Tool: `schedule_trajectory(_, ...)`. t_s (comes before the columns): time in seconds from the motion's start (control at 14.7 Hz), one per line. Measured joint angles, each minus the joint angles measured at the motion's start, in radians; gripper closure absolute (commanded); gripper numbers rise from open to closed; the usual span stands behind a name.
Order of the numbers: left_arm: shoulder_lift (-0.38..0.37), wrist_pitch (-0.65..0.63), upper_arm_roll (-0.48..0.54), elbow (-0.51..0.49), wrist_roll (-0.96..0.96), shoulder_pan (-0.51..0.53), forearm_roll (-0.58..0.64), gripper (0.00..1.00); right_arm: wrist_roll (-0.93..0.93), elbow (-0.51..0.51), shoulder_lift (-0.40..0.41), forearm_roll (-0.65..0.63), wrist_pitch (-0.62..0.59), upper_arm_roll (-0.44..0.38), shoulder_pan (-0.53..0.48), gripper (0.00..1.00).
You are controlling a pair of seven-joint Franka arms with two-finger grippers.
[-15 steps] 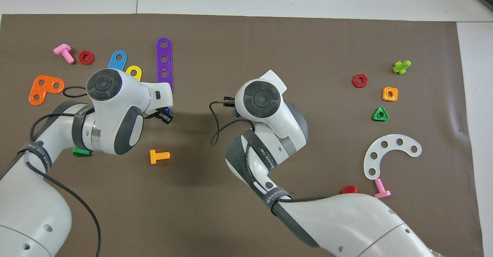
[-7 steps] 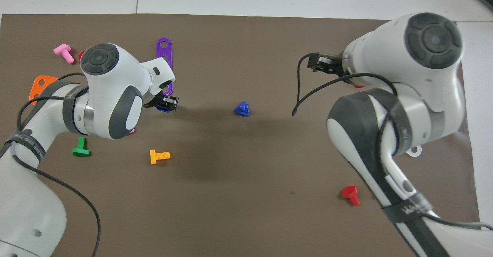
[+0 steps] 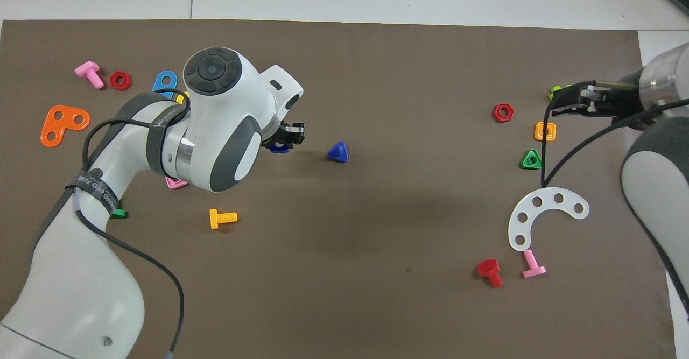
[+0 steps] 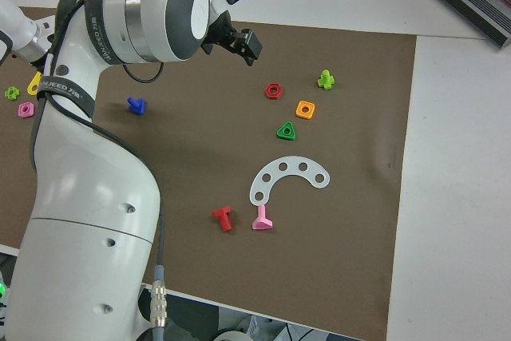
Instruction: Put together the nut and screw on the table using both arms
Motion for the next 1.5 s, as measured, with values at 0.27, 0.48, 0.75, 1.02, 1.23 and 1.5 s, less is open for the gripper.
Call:
schedule_trajectory(0.27,0.051,-0.036,0.0,0.104,-0.093,-0.047,-0.008,0.88,-0.084,0.09,-0.026,0.001,-0.208,-0.001,-0.044,0.0)
schedule_trajectory(0.48,0.1,-0.038,0.0,0.173,-0.153,-0.086,-0.008,0.88,-0.095,0.063,-0.046,0.001,-0.24,-0.001,-0.061,0.0)
schedule_trajectory(0.75,0.131,-0.036,0.001,0.199,-0.186,-0.119,-0.008,0.9,-0.096,0.04,-0.048,0.005,-0.24,0.003,-0.061,0.0)
schedule_trajectory(1.02,0.139,-0.014,0.001,0.2,-0.201,-0.135,-0.008,0.9,-0.096,0.035,-0.051,0.028,-0.24,0.004,-0.061,0.0)
schedule_trajectory(1.23,0.146,0.022,0.001,0.194,-0.202,-0.138,-0.008,0.9,-0.096,0.032,-0.054,0.03,-0.24,0.004,-0.061,0.0)
schedule_trajectory(1.5,0.155,0.056,0.003,0.173,-0.202,-0.138,-0.008,0.9,-0.096,0.026,-0.056,0.03,-0.24,0.004,-0.061,0.0)
